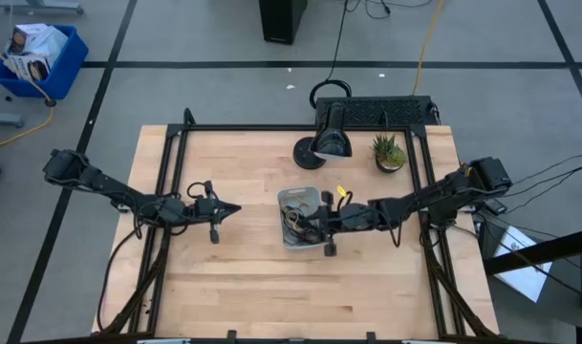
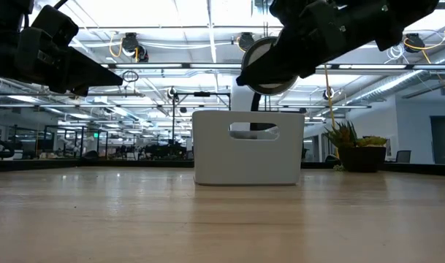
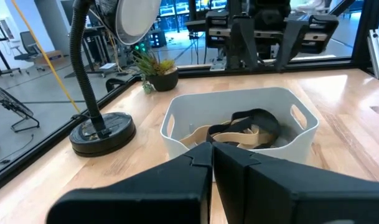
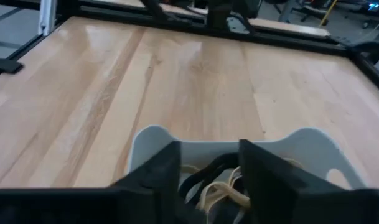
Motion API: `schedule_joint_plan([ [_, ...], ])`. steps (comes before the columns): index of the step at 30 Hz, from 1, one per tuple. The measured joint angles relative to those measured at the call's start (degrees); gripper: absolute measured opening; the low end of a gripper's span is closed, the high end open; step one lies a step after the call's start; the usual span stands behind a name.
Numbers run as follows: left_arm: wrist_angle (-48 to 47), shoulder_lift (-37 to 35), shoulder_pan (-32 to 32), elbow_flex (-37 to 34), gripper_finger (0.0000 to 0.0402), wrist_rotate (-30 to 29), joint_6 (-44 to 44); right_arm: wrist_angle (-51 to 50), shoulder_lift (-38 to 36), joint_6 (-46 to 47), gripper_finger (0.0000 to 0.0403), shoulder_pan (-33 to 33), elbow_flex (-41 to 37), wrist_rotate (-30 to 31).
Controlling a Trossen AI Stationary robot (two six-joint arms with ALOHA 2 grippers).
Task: Pick and place rubber bands into bin
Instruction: Adjust the gray bin
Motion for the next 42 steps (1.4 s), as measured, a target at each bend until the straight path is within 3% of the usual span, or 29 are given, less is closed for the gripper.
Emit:
schedule_joint_plan([
  [5, 0.02, 0.02, 0.00, 0.00, 0.0021, 0.00, -0.02, -0.43, -0.02, -0.26, 0.0210, 0.14, 0.00, -0.04],
  [10, 0.02, 0.00, 0.00, 0.00, 0.0021, 0.00, -0.09, -3.04, -0.40, 0.02, 0.0223, 2.04, 0.00, -6.33],
  [15, 0.02, 0.01, 0.00, 0.00, 0.0021, 0.00, -0.11, -7.56, -0.36, 0.50, 0.0209, 4.81, 0.00, -8.44],
  [24, 0.07, 0.01, 0.00, 0.00, 0.0021, 0.01, -0.35, -14.17, -0.39, 1.91, 0.0171, 5.82, 0.00, -0.12],
  [42, 0.09, 0.02, 0.00, 0.00, 0.0021, 0.02, -0.48, -16.43, 0.41, 4.55, 0.0118, 5.89, -0.02, -1.43],
])
